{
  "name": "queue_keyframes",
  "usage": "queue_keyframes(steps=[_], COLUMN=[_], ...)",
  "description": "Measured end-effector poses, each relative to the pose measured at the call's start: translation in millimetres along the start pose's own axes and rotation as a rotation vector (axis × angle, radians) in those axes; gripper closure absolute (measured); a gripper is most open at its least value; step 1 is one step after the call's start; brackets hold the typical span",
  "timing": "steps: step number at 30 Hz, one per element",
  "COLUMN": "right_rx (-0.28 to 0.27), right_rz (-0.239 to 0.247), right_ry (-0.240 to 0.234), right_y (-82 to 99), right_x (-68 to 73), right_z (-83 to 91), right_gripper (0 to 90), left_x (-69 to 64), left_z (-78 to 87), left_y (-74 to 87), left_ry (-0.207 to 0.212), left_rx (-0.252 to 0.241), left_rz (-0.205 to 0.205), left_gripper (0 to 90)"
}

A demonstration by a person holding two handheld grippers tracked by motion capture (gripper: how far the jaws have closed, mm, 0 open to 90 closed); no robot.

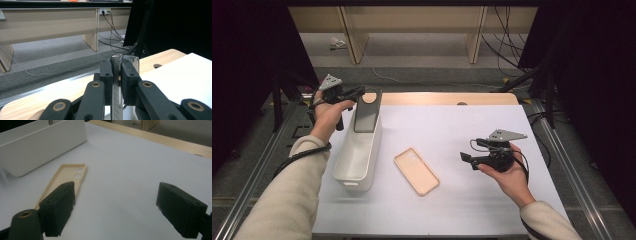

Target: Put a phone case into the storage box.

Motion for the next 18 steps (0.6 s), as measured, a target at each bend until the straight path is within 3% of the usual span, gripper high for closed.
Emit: queue_keyframes(steps=[18], right_rx=[0.002], right_rz=[-0.001], right_ry=[-0.004], right_y=[0.5], right_x=[0.0], right_z=[-0.8], right_gripper=[16.5], left_x=[5.9], left_z=[-4.1], left_y=[12.6], left_ry=[-0.01], left_rx=[0.018], left_rz=[0.03], left_gripper=[80.9])
Point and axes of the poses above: each handheld gripper's, and its own axes: z roughly backward along the jaws, y roughly out of its underside, x roughly to its left, the point moved 5 cm from there along -z, roughly forward along the jaws, and after that the axes turned 4 degrees about -y, right-handed, at the moved point
